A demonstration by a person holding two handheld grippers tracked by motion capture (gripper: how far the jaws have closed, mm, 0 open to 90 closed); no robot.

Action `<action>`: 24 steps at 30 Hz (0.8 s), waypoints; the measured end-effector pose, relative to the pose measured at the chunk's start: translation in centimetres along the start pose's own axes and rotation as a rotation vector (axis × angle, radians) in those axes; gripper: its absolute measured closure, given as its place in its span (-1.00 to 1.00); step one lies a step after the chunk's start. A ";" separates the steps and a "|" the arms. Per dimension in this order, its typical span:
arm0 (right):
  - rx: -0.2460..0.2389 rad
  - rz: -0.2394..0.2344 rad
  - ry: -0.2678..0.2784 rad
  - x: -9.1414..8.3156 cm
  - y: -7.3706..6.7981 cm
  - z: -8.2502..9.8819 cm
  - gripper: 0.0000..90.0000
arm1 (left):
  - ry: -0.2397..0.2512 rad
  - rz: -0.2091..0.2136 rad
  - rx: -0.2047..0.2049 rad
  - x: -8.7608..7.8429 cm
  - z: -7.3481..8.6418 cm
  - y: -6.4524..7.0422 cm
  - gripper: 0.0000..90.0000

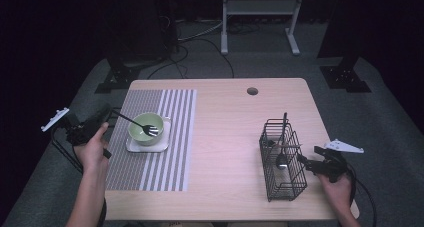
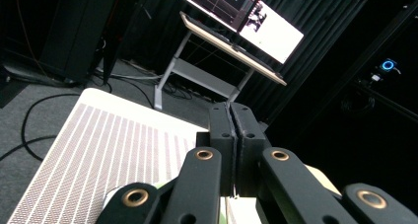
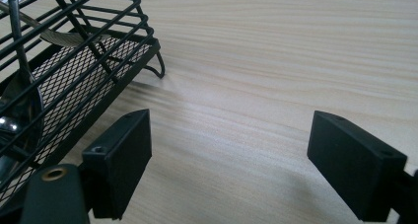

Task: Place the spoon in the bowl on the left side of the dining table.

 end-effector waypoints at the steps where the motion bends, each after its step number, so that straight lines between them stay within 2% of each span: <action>1: -0.001 0.000 0.000 0.0 0.0 0.0 -0.64 | 0.001 -0.002 -0.002 0.0 0.0 -0.1 0.99; 17: -0.001 0.004 0.000 0.0 0.0 0.0 -0.64 | 0.014 -0.047 -0.011 -0.2 -0.9 -1.3 0.99; 24: 0.000 0.004 0.001 0.0 0.0 0.0 -0.64 | 0.008 -0.076 -0.032 -0.1 -0.4 -2.4 0.99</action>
Point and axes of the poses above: each handheld gripper's, and its own axes: x roughly forward along the jaws, z roughly out of its underside, y roughly to its right, the point moved 4 cm from there along x, roughly forward along the jaws, and after that the axes turned 8 degrees about -y, right-handed, at the moved point
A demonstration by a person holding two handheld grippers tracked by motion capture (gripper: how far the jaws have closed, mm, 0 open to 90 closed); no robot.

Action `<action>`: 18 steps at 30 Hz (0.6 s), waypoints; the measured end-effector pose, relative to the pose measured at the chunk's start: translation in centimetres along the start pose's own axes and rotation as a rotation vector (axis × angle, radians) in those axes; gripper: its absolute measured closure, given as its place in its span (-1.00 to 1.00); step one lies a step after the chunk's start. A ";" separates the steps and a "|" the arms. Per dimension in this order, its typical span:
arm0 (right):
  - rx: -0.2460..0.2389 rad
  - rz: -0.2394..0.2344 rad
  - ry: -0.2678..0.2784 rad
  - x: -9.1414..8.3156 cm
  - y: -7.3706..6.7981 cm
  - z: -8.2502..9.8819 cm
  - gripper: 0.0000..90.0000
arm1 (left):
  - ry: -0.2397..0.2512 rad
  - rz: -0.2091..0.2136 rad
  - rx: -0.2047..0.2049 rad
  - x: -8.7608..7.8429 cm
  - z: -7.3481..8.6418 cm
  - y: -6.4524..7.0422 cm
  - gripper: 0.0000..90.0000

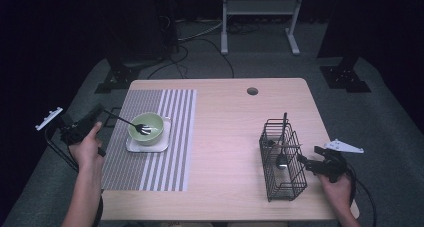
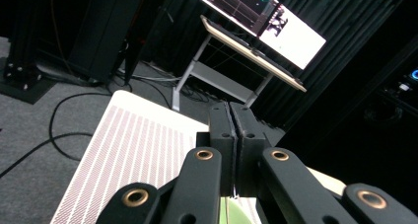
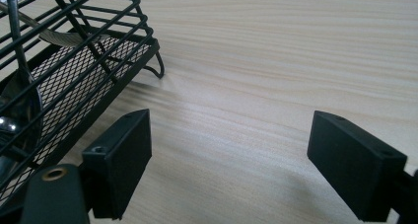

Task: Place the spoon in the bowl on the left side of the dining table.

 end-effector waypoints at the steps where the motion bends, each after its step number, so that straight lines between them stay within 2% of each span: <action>1: 0.000 0.000 0.000 0.0 0.0 0.0 -0.64 | 0.002 -0.003 -0.006 0.0 0.0 -0.1 0.99; 18: 0.001 0.000 0.000 0.0 0.0 0.0 -0.64 | -0.003 -0.061 -0.038 0.5 0.8 -2.3 0.99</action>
Point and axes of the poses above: each handheld gripper's, and its own axes: x roughly forward along the jaws, z roughly out of its underside, y roughly to its right, the point moved 4 cm from there along x, roughly forward along the jaws, and after that the axes turned 8 degrees about -y, right-handed, at the moved point
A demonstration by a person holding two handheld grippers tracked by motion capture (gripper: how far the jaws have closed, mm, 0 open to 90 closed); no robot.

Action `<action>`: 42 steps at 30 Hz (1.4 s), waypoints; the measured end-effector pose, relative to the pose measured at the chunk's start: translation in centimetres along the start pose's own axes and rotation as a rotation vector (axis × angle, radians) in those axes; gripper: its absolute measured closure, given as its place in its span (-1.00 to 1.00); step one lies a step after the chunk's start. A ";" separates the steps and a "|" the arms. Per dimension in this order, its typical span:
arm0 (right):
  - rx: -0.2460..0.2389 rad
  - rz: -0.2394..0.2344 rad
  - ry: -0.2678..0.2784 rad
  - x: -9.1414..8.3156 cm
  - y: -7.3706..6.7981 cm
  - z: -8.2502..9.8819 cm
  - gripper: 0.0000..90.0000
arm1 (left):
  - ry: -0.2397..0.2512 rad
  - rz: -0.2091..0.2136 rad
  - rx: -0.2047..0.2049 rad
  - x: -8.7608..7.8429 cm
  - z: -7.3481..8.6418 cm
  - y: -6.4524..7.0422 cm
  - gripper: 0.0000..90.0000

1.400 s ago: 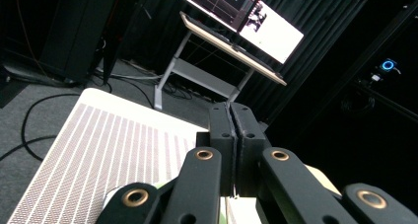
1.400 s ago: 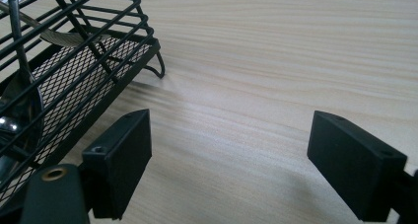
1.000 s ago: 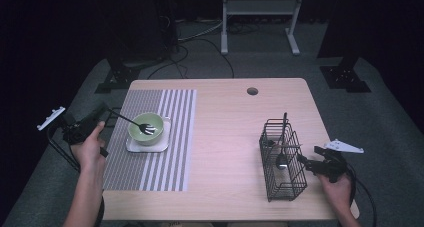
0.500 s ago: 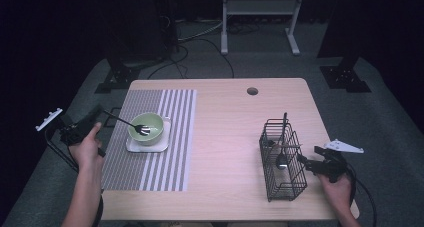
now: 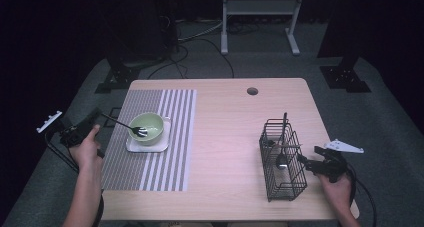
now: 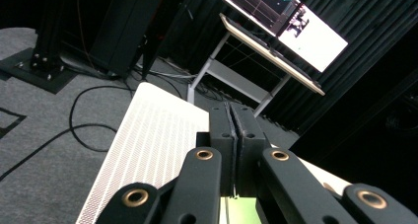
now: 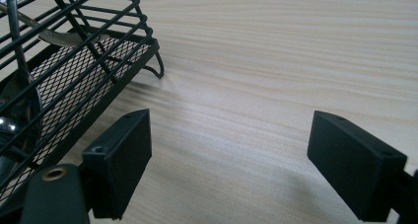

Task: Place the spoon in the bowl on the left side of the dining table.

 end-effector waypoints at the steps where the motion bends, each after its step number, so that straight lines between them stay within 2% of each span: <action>1: 0.000 0.000 -0.001 0.0 0.0 0.0 -0.64 | 0.000 -0.001 -0.003 0.0 0.1 -0.1 0.99; 29: 0.000 0.002 -0.001 0.0 0.0 0.0 -0.64 | -0.032 -0.027 -0.016 1.4 1.7 -1.1 0.99; 42: -0.001 0.003 -0.001 0.0 0.0 0.0 -0.64 | -0.045 -0.023 -0.033 2.0 2.6 -1.3 0.99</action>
Point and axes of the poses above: each handheld gripper's, and its own axes: x roughly forward along the jaws, z roughly out of its underside, y roughly to its right, the point moved 4 cm from there along x, roughly forward along the jaws, and after that the axes turned 8 degrees about -y, right-handed, at the moved point
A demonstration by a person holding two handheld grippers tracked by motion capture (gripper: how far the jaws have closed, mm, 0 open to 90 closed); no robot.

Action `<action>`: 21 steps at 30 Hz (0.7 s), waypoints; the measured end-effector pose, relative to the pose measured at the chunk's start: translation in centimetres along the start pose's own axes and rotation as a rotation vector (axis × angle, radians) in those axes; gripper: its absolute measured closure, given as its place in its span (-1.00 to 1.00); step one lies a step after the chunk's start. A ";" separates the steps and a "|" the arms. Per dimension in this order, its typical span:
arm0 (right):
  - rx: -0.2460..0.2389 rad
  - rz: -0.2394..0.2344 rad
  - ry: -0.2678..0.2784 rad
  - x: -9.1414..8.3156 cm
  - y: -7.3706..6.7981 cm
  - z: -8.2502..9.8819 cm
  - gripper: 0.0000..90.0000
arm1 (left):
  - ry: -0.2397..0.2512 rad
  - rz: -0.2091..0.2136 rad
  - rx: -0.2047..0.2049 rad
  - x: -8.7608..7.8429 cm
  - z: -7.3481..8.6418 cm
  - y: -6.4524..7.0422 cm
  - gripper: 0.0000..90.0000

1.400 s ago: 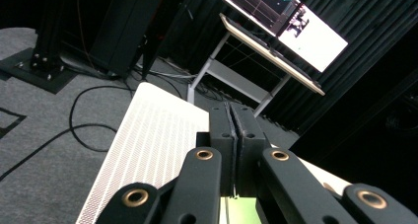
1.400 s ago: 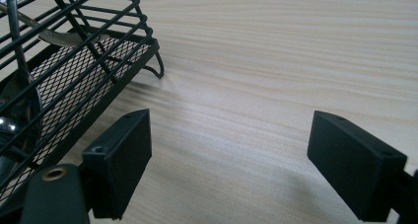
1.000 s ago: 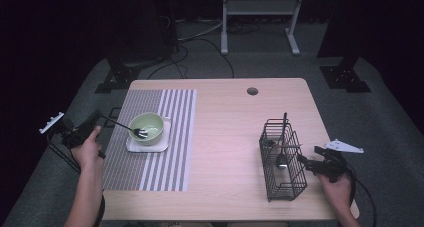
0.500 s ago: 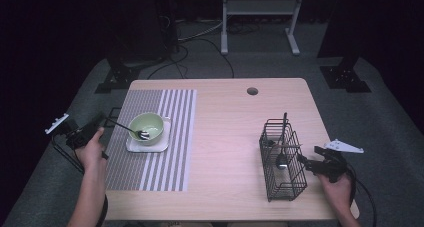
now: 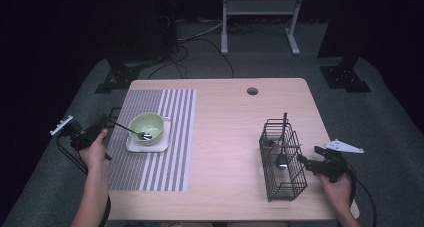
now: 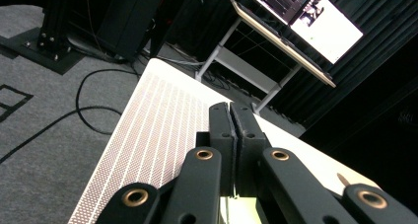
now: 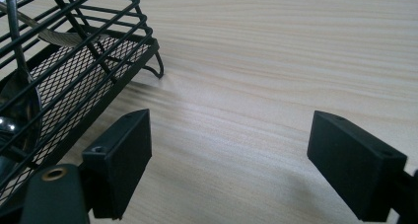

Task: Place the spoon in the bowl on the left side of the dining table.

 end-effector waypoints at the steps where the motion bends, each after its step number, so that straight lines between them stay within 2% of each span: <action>1: 0.000 0.000 0.001 0.0 0.0 0.0 -0.64 | -0.002 0.001 0.001 0.0 0.1 -0.1 0.99; 21: 0.007 -0.011 0.006 0.0 0.1 0.0 -0.64 | -0.018 -0.011 -0.023 0.7 1.1 -0.8 0.91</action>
Point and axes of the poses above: each handheld gripper's, and its own axes: x roughly forward along the jaws, z roughly out of its underside, y roughly to its right, the point moved 4 cm from there along x, roughly forward along the jaws, and after that the axes turned 8 degrees about -y, right-handed, at the moved point
